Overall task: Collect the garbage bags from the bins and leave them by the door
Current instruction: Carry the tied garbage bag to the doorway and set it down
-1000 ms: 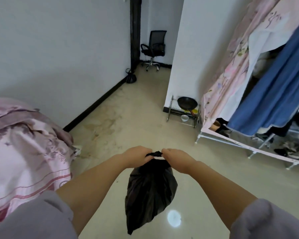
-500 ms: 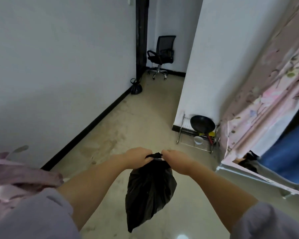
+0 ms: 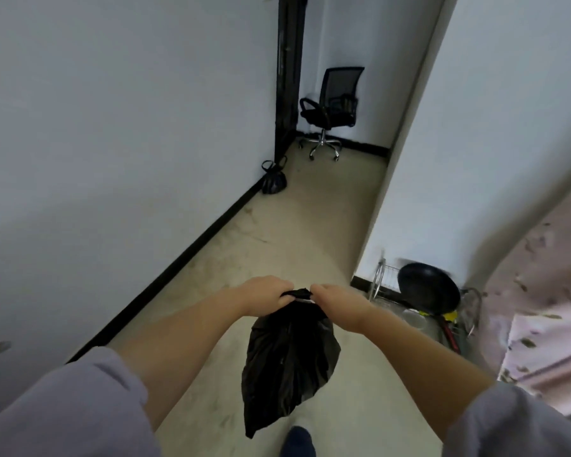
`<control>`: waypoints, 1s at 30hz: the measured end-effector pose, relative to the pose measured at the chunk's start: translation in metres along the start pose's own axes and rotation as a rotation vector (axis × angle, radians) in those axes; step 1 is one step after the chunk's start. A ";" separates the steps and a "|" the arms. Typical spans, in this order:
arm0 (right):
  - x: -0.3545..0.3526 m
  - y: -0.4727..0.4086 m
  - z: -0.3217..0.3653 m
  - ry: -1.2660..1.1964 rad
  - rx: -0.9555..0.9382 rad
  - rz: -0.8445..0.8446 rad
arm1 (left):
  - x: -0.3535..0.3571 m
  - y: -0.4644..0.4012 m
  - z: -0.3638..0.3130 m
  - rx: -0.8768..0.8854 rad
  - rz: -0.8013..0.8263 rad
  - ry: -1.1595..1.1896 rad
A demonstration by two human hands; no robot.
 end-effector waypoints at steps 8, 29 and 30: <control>-0.071 -0.168 -0.078 0.001 -0.078 0.048 | -0.081 -0.134 0.092 -0.098 -0.071 0.067; -0.170 -0.550 -0.227 -0.065 0.022 0.079 | -0.225 -0.449 0.339 -0.072 0.026 0.118; -0.172 -0.567 -0.237 -0.073 0.021 0.092 | -0.229 -0.465 0.348 -0.070 0.028 0.131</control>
Point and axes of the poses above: each hand's wrist, its own y-axis away from the middle knuckle, its own x-axis out of the palm, z = x × y, the point moved 8 cm from there along -y, towards the middle knuckle, and after that the axes turned 4 degrees about x, right-handed, at the moved point
